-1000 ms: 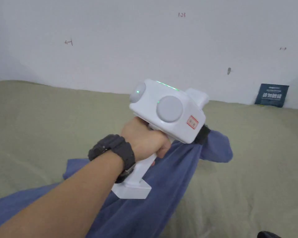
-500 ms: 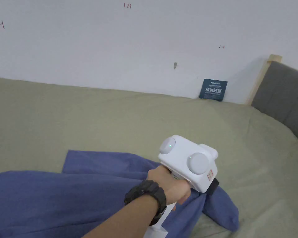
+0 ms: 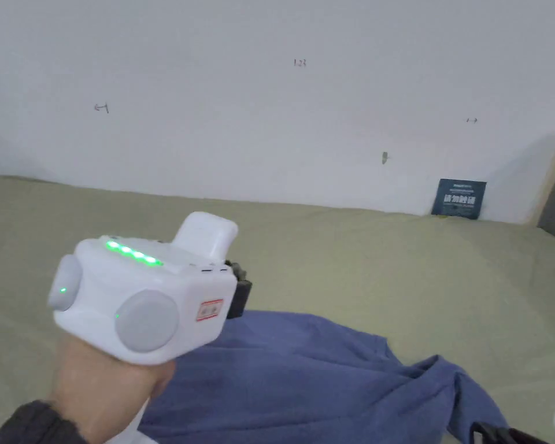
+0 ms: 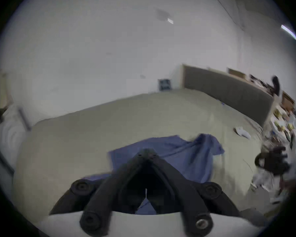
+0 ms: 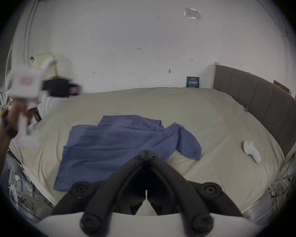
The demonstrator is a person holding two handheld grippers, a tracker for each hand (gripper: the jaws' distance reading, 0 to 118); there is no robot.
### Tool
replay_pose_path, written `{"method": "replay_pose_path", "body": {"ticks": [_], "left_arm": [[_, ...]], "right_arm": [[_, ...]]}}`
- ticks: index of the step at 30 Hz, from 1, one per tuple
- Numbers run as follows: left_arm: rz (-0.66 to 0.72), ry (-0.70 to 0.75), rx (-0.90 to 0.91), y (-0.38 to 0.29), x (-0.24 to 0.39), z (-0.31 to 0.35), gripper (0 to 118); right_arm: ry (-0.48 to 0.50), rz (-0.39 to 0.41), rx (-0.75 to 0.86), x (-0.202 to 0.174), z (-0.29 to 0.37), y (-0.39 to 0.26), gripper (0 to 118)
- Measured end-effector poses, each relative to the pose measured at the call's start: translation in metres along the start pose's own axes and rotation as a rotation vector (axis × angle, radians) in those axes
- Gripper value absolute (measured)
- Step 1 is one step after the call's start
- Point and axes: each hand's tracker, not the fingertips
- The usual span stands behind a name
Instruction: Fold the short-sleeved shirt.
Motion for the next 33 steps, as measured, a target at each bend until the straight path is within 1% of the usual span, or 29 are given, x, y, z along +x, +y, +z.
{"method": "replay_pose_path", "body": {"ticks": [1,3,5,9,10,13,17,20,21,23,25,27,28,29,30,31,32,33], "left_arm": [[0.005,0.060,-0.012,-0.014,-0.014,0.021,0],[0.062,0.222,-0.041,-0.048,-0.038,0.066,0],[0.154,0.308,-0.067,-0.083,-0.055,0.103,0],[0.329,0.393,-0.086,-0.146,-0.063,0.159,0],[0.350,0.403,-0.088,-0.155,-0.063,0.165,0],[0.341,0.396,-0.095,-0.160,-0.062,0.166,0],[0.352,0.332,-0.098,-0.142,-0.073,0.132,0],[0.345,0.237,-0.150,-0.120,-0.088,0.079,0],[0.339,0.226,-0.150,-0.112,-0.094,0.058,0],[0.302,0.166,-0.226,-0.096,-0.105,0.013,0],[0.177,0.189,-0.298,-0.080,-0.118,-0.035,0],[0.170,0.163,-0.380,-0.063,-0.133,-0.082,0],[0.170,0.101,-0.430,-0.056,-0.143,-0.104,0],[0.209,0.092,-0.449,-0.051,-0.150,-0.122,14],[0.219,0.111,-0.485,-0.046,-0.155,-0.145,67],[0.222,0.102,-0.524,-0.044,-0.151,-0.159,106],[0.235,0.079,-0.577,-0.043,-0.154,-0.174,118],[0.227,0.091,-0.543,-0.043,-0.156,-0.190,114]], "right_arm": [[0.011,-0.005,0.005,0.001,-0.004,0.003,1],[0.011,0.001,0.009,-0.004,-0.012,0.009,1],[0.023,0.021,0.016,-0.010,-0.018,0.012,1],[0.048,0.025,0.002,-0.020,-0.025,0.011,1],[0.051,0.024,-0.003,-0.023,-0.026,0.010,1],[0.065,0.033,-0.012,-0.031,-0.024,0.006,1],[0.077,0.045,-0.021,-0.031,-0.028,0.005,1],[0.071,0.032,-0.019,-0.023,-0.032,0.009,1],[0.065,0.021,-0.016,-0.018,-0.035,0.010,1],[0.058,0.017,-0.017,-0.009,-0.039,0.013,1],[0.025,0.019,-0.024,-0.001,-0.043,0.015,1],[0.018,0.032,-0.034,0.009,-0.047,0.016,1],[0.009,0.034,-0.037,0.013,-0.049,0.016,1],[0.003,0.042,-0.046,0.018,-0.051,0.015,1],[-0.004,0.048,-0.056,0.021,-0.053,0.014,1],[-0.010,0.049,-0.064,0.025,-0.055,0.013,1],[-0.016,0.052,-0.071,0.028,-0.057,0.012,1],[-0.025,0.055,-0.079,0.030,-0.058,0.010,1]]}}
